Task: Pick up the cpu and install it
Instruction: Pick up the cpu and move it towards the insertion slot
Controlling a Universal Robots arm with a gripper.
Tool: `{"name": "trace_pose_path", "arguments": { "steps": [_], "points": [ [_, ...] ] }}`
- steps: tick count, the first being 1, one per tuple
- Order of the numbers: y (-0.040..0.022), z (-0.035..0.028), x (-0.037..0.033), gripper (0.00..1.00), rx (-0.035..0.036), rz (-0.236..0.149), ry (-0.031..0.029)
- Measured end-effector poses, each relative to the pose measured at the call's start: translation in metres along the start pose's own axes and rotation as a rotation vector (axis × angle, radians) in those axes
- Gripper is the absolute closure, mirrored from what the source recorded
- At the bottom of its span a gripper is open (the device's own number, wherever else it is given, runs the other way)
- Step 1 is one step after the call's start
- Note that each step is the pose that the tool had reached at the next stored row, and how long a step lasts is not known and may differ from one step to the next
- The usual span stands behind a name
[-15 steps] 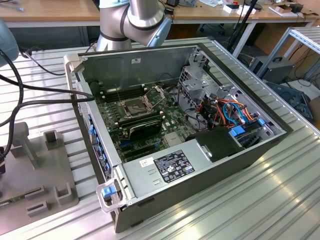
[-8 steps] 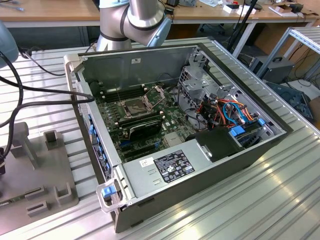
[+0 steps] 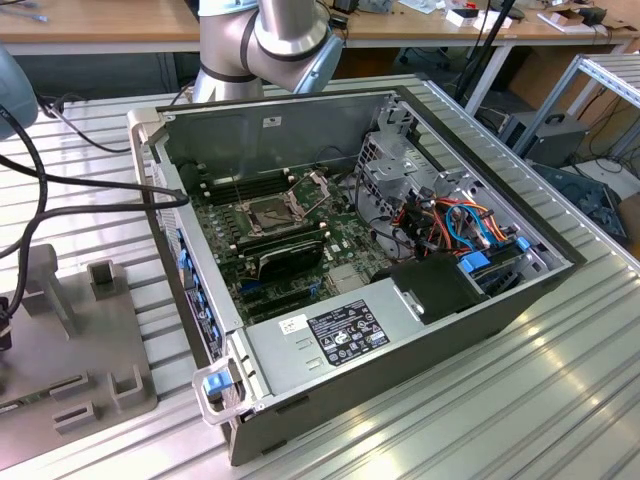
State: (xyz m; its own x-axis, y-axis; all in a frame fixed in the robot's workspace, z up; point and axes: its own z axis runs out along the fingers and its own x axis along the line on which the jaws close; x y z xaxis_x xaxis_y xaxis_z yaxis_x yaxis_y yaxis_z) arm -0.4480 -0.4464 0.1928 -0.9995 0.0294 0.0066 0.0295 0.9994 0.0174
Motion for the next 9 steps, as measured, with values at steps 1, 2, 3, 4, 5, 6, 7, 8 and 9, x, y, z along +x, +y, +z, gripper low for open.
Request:
{"name": "trace_pose_path", "arguments": {
  "steps": [1, 2, 3, 4, 5, 6, 7, 8, 9],
  "points": [
    [0.0, 0.0003, 0.0001, 0.4, -0.0001, 0.0, -0.0001],
    [0.0001, 0.0007, 0.0003, 0.4, -0.0002, 0.0, -0.0003],
    [0.0, 0.0009, 0.0007, 0.4, 0.0, 0.0, -0.0001],
    [0.0, 0.0012, 0.0007, 0.4, 0.0001, 0.0, 0.0001],
    [-0.0001, 0.0015, 0.0008, 0.4, 0.0001, 0.0, 0.0001],
    [-0.0001, 0.0017, 0.0007, 0.4, 0.0001, 0.0, 0.0001],
    [0.0, 0.0018, 0.0007, 0.4, 0.0, 0.0, 0.0],
    [0.0, 0.0019, 0.0007, 0.4, -0.0001, 0.0, -0.0001],
    [0.0, 0.0019, 0.0007, 0.4, -0.0001, 0.0, -0.0001]
  ]
}}
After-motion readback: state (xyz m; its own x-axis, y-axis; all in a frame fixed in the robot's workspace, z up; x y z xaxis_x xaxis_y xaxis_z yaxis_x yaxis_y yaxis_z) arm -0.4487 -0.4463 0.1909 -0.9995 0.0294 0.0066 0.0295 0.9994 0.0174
